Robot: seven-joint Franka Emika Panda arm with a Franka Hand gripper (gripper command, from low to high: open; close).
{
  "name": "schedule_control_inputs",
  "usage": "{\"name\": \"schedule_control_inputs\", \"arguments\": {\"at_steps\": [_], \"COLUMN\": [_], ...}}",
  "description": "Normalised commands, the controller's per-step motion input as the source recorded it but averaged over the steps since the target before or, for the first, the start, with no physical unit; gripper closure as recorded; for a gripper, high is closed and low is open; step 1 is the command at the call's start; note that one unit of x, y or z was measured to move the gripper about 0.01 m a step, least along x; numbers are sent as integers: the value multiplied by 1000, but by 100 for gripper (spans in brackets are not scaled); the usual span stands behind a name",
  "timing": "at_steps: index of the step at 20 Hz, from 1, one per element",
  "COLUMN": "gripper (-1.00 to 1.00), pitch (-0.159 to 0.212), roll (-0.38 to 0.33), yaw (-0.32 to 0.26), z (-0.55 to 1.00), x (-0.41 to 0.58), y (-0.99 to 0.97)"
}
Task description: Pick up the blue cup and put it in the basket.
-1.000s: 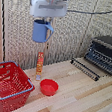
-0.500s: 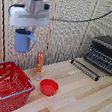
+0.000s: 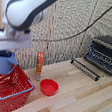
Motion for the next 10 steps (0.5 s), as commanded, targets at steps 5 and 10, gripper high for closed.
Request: {"name": "schedule_control_inputs", "arguments": {"at_steps": [5, 10], "gripper": [100, 100], "pitch": [-23, -80], "roll": [-316, -147], "yaw": [-147, -98], "z": [-486, -81], "x": [-13, 254], "y": [282, 65]}}
